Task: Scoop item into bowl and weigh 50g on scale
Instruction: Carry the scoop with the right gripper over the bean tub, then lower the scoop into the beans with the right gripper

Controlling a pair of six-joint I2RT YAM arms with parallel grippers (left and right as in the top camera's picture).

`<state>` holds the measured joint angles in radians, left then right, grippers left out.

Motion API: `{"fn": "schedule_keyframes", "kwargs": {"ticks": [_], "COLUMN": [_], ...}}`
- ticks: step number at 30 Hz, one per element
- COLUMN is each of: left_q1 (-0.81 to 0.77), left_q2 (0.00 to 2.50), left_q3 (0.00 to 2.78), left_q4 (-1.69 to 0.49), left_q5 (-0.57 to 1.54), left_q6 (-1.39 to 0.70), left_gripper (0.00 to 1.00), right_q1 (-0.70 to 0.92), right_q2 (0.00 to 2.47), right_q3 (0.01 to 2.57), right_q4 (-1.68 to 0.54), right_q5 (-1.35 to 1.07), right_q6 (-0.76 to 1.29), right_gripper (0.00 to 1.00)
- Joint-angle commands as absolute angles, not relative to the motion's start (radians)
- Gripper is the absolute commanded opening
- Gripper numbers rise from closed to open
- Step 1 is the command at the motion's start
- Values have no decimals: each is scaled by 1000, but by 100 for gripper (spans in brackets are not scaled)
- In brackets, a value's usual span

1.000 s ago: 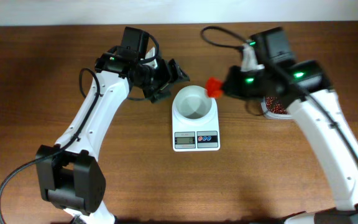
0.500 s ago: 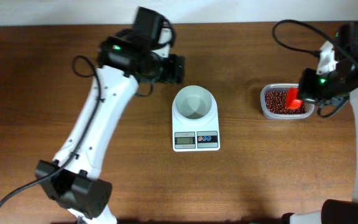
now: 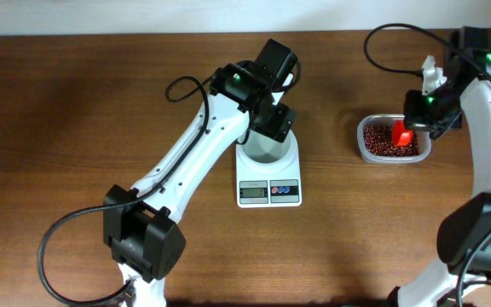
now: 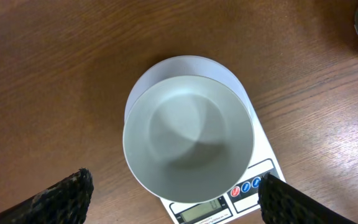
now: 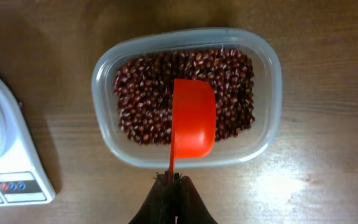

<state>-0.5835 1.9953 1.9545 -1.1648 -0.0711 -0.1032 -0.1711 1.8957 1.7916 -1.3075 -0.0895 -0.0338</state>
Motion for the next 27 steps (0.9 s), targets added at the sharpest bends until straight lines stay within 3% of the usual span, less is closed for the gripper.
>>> {"fn": "schedule_keyframes", "kwargs": {"ticks": [1, 7, 11, 14, 19, 22, 25, 27], "left_q1": [-588, -588, -588, -588, -588, -588, -588, -588], "left_q2": [2017, 2049, 2049, 2049, 2049, 2049, 2049, 2049], "left_q3": [1966, 1966, 1965, 1965, 1965, 1965, 1965, 1965], "left_q4": [-1161, -1161, -1160, -1160, -1160, -1160, -1160, -1160], "left_q5": [-88, -88, -88, -88, -88, -88, -88, -88], "left_q6": [-54, -54, -54, -54, -55, -55, -55, -55], "left_gripper": [88, 91, 95, 98, 100, 99, 100, 100], "right_q1": [-171, -176, -185, -185, -184, -184, -183, -183], "right_q2": [1951, 2022, 2022, 2022, 2020, 2020, 2020, 2020], "right_q3": [1805, 1805, 1806, 1807, 1832, 1825, 1822, 1822], "right_q4": [-1304, -1283, -1256, -1262, -1298, -1308, -1301, -1301], "right_q5": [-77, -66, -67, -67, -77, -77, -78, -78], "right_q6": [-53, -72, -72, -72, -62, -45, -45, -45], "right_gripper": [4, 5, 19, 37, 49, 47, 34, 30]}}
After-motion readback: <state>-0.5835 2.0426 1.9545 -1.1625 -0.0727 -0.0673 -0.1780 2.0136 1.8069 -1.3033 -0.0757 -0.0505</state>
